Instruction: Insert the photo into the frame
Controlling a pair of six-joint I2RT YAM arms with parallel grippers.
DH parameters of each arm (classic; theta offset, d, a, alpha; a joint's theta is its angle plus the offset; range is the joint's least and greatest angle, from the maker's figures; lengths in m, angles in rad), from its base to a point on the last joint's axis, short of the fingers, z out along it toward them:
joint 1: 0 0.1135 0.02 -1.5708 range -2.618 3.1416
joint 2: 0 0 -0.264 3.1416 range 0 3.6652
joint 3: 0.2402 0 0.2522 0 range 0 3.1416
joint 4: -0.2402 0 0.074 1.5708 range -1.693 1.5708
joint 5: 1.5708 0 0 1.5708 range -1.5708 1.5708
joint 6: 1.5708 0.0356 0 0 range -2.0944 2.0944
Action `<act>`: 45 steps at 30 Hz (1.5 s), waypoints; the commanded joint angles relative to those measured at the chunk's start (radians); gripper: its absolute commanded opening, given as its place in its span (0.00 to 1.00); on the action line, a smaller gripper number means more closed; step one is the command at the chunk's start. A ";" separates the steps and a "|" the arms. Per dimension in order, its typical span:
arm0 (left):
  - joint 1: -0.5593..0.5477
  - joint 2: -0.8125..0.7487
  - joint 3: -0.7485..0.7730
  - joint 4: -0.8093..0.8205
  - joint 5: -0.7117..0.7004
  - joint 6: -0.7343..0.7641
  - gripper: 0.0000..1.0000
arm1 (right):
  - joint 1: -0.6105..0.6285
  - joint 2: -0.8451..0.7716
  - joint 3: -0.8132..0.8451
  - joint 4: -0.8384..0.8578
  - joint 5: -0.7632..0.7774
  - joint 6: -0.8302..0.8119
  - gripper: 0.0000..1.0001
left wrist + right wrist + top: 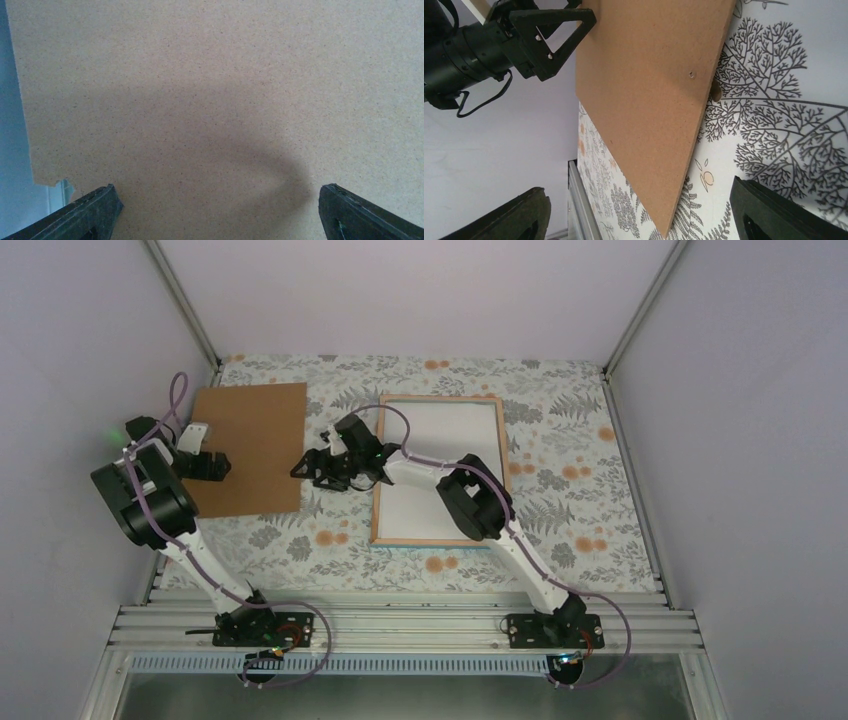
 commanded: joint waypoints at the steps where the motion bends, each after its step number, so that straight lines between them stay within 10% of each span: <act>1: 0.023 0.046 0.009 0.009 -0.029 -0.016 1.00 | 0.020 0.061 0.014 0.036 0.023 0.096 0.88; 45: 0.107 -0.010 -0.074 0.034 -0.031 0.001 1.00 | -0.003 0.030 -0.094 0.111 0.074 0.117 0.76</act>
